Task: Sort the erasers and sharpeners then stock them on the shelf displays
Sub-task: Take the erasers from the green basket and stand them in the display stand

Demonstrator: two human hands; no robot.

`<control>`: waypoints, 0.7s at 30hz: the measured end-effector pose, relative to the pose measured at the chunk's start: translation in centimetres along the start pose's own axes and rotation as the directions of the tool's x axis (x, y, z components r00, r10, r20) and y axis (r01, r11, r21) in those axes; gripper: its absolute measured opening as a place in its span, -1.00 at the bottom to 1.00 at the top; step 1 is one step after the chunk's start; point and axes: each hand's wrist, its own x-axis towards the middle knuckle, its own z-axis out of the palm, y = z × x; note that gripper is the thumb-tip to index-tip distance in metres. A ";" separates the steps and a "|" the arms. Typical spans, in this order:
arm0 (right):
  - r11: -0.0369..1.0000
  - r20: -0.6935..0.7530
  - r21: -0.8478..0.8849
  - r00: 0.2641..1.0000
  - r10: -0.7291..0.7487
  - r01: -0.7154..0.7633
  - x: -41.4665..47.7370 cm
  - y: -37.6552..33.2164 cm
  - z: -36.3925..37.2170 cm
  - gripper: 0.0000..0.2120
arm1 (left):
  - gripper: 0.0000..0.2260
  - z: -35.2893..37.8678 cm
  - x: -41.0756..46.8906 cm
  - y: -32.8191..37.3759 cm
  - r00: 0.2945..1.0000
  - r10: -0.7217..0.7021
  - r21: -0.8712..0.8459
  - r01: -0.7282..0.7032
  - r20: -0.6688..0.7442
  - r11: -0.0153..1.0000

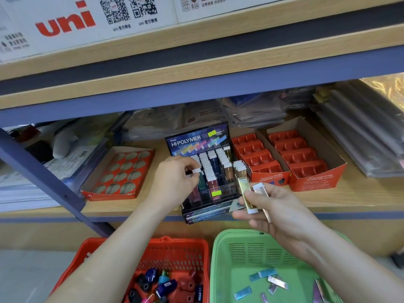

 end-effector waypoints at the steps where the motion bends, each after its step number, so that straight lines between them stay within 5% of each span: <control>1: 1.000 -0.001 -0.017 1.000 -0.009 0.009 -0.1 0.0 0.0 -0.88 | -0.90 -0.1 0.0 0.1 0.999 -0.032 -0.015 0.032 0.012 0.999; 10: 0.997 0.002 -0.059 0.999 -0.047 0.047 0.6 0.1 -0.3 -0.95 | -0.86 -0.9 0.8 -0.6 0.986 -0.165 -0.201 0.168 0.029 0.965; 16: 0.998 0.001 -0.052 1.000 -0.020 0.020 0.9 0.3 -0.6 -0.91 | -0.83 -0.9 1.0 -0.6 0.991 -0.123 -0.212 0.130 0.044 0.969; 21: 0.997 0.015 -0.057 0.999 -0.049 0.050 1.2 0.3 -0.9 -0.91 | -0.88 -2.2 1.6 0.2 0.980 -0.183 -0.398 0.137 -0.079 0.907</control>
